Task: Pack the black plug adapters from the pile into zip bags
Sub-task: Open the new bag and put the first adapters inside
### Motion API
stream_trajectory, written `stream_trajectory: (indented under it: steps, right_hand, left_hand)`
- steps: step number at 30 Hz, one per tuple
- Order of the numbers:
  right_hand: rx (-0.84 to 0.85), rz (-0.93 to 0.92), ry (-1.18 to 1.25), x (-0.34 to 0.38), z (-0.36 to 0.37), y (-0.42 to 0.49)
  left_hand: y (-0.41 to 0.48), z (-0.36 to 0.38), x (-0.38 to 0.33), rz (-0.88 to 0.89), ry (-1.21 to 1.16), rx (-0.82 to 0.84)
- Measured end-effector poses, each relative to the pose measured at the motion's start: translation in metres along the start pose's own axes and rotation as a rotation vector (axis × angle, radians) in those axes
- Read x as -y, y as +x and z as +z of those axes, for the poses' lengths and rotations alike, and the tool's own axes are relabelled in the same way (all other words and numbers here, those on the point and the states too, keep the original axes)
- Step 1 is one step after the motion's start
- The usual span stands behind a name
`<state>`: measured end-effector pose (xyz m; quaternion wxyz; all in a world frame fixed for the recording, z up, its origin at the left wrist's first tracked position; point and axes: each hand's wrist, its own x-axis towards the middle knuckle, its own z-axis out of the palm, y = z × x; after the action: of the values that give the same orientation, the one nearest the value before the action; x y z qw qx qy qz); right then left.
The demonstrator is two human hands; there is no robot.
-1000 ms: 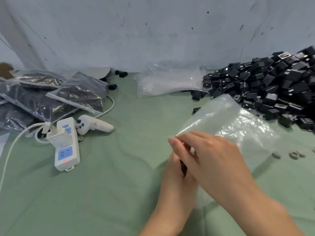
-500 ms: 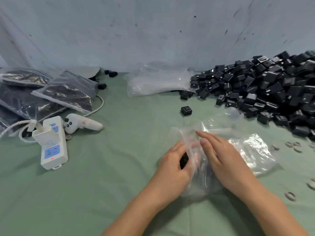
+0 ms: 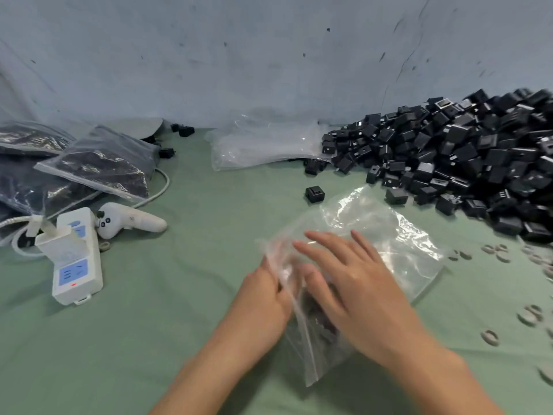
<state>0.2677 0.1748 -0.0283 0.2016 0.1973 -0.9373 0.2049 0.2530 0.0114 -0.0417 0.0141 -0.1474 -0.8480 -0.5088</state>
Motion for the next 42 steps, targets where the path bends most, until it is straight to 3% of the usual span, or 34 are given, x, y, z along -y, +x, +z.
stream_trajectory:
  steps: [3, 8, 12, 19, 28, 30, 35, 38, 42]
  right_hand:
    - [-0.109, 0.153, 0.124, -0.029, -0.005, 0.004]
    - [0.060, 0.372, 0.289, -0.058, 0.010, -0.004]
    - [0.039, 0.382, 0.314, -0.058, 0.013, -0.005]
    - [0.087, 0.371, 0.270, -0.054, 0.013, -0.011]
    - [0.043, 0.344, 0.224, -0.040, 0.007, -0.021]
    - [-0.007, 0.350, 0.224, -0.041, 0.006, -0.019]
    - [-0.042, 0.389, 0.256, -0.048, 0.006, -0.011]
    - [-0.020, 0.390, 0.245, -0.050, 0.007, -0.008]
    - [-0.020, 0.388, 0.225, -0.052, 0.007, -0.005]
  left_hand:
    - [-0.010, -0.007, 0.006, 0.178, 0.368, 0.111]
    - [-0.010, -0.011, 0.004, 0.193, 0.231, 0.201]
    - [-0.004, -0.003, 0.001, 0.249, 0.277, 0.277]
    - [0.005, 0.004, -0.001, 0.031, 0.280, 0.121]
    - [-0.007, 0.008, 0.008, 0.020, 0.534, -0.037]
    - [-0.006, 0.005, 0.011, 0.149, 0.515, -0.016]
    - [0.008, 0.003, 0.014, 0.179, 0.439, 0.132]
    - [0.016, 0.000, 0.015, 0.121, 0.405, 0.161]
    - [0.028, 0.013, 0.007, -0.015, 0.436, 0.066]
